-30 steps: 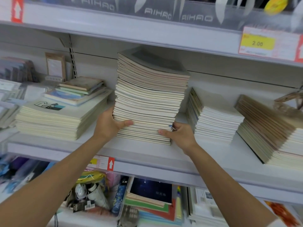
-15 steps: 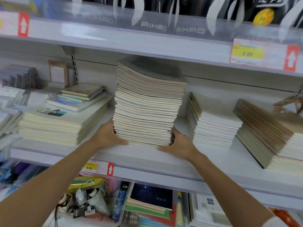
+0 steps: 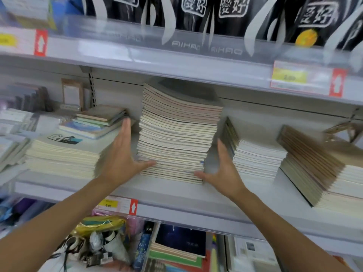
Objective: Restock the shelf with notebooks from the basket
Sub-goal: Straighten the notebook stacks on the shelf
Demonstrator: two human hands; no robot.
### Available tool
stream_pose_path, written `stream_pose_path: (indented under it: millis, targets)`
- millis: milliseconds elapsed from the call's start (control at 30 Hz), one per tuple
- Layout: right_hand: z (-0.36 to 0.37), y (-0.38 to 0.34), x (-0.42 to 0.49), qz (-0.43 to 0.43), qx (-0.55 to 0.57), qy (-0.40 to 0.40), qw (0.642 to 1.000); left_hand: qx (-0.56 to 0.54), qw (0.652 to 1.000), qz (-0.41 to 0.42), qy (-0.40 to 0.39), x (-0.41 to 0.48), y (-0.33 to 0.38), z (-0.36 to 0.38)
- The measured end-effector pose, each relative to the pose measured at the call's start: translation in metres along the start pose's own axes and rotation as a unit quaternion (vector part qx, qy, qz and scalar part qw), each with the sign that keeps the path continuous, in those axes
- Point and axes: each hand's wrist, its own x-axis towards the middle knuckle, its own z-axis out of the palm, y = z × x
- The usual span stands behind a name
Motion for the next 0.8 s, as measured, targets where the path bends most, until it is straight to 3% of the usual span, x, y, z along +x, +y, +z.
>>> stream_pose_path:
  millis: [67, 133, 267, 333, 500, 633, 800]
  targets:
    - [-0.013, -0.015, -0.006, -0.111, -0.097, 0.157, 0.977, 0.136, 0.974, 0.123, 0.131, -0.002, 0.018, -0.016]
    - [-0.019, -0.032, 0.001, -0.217, -0.213, 0.219, 0.927, 0.222, 0.924, 0.258, 0.173, 0.009, 0.032, -0.018]
    - [-0.014, -0.044, 0.036, -0.341, -0.449, 0.174, 0.807, 0.363, 0.849, 0.351, 0.156, 0.046, 0.039, 0.005]
    - [-0.013, -0.038, 0.048, -0.343, -0.496, 0.170, 0.780, 0.392, 0.828, 0.363, 0.169, 0.060, 0.031, 0.009]
    - [-0.008, -0.032, 0.057, -0.346, -0.503, 0.185, 0.770, 0.385, 0.817, 0.382, 0.196, 0.071, 0.022, 0.013]
    - [-0.008, -0.035, 0.054, -0.326, -0.511, 0.175, 0.776, 0.396, 0.833, 0.355, 0.153, 0.065, 0.027, 0.010]
    - [-0.026, -0.048, 0.023, -0.312, -0.442, 0.135, 0.830, 0.360, 0.869, 0.321, 0.112, 0.033, 0.060, -0.004]
